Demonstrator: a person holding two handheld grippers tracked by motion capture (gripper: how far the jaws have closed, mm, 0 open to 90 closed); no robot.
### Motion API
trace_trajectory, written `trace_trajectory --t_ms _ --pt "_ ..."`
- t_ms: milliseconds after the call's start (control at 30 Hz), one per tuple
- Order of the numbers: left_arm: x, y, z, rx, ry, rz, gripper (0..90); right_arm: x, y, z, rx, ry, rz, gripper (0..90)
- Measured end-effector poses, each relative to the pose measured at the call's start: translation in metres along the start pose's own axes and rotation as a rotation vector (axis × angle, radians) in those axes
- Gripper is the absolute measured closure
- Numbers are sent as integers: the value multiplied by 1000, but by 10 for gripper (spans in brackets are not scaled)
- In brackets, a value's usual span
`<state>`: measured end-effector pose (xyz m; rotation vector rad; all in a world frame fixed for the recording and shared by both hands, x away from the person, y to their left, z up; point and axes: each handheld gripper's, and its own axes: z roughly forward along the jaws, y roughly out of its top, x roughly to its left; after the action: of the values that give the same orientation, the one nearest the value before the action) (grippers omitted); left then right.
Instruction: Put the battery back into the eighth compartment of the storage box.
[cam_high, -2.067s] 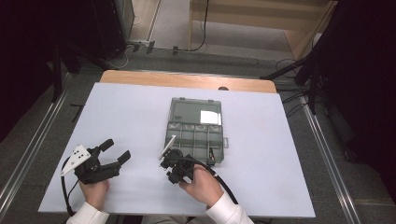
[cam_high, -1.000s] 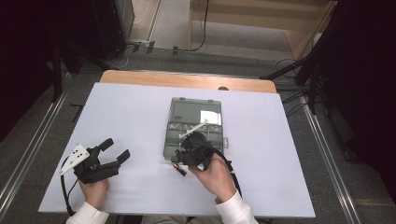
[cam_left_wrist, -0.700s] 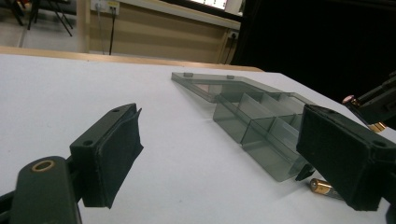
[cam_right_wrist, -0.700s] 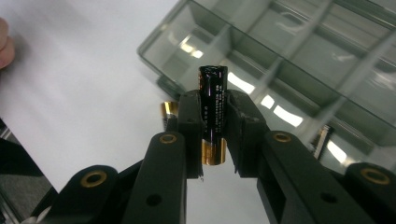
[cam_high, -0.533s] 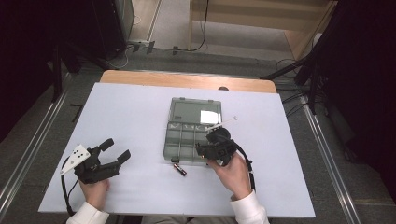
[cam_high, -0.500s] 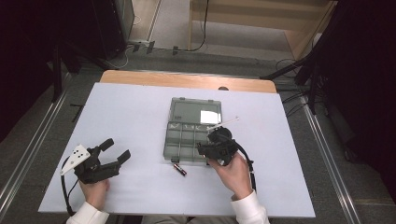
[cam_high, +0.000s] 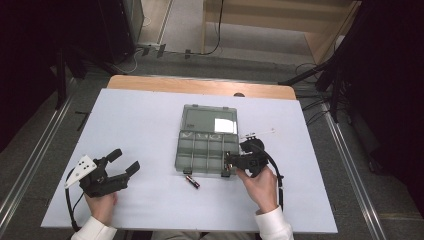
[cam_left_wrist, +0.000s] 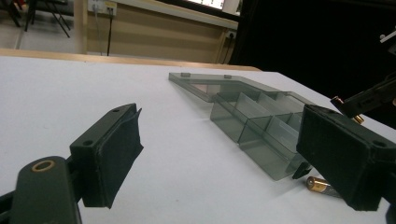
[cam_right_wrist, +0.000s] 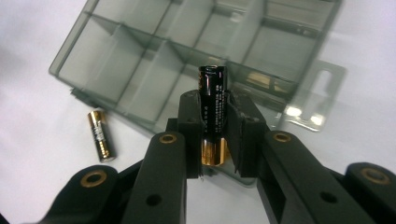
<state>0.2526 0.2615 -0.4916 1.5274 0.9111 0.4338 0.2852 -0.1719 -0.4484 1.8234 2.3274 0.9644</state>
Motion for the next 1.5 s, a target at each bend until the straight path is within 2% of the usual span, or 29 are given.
trace_trajectory --t_ms 167,200,400,433,467,500,567,667,733,833,1100,1200,1300,1333,1400,1500 --pt "0 0 0 2 0 1 132 -10 -1 -1 -12 5 41 780" --pt "0 0 0 2 0 1 132 -13 -2 -2 -18 25 64 780" --pt "0 0 0 -4 -6 -1 132 -14 0 3 -3 19 58 772" --pt "-1 0 -1 -8 -8 4 132 -13 1 5 -5 12 56 668" --pt "-1 0 -1 -8 -8 4 132 -13 1 5 -5 12 56 668" --pt "-1 0 -1 -11 -8 6 132 -11 1 4 -17 -5 44 553" --pt "-1 0 -1 -10 -8 6 132 -8 1 3 -31 -11 17 414" --pt "-1 0 -1 -10 -8 8 133 -4 -1 2 -32 -22 -31 123" --pt "-1 0 -1 -10 -8 12 132 -1 -3 2 -24 -21 -65 0" --pt "-1 0 -1 -8 -3 15 132 5 -5 0 -52 -24 -115 0" --pt "-2 0 0 -4 1 17 132 28 -13 -1 -55 21 -262 0" --pt "-2 0 -1 -3 -1 22 132 36 -15 1 -42 45 -306 0" --pt "-2 0 -1 -3 0 24 132 41 -15 2 -28 42 -335 0" --pt "-2 0 -1 -3 1 24 132 47 -14 4 -16 39 -362 0" --pt "-2 0 -2 -4 2 23 132 50 -14 5 -11 36 -376 0" --pt "-2 0 -2 -3 -1 25 132 63 -13 9 30 21 -412 0"
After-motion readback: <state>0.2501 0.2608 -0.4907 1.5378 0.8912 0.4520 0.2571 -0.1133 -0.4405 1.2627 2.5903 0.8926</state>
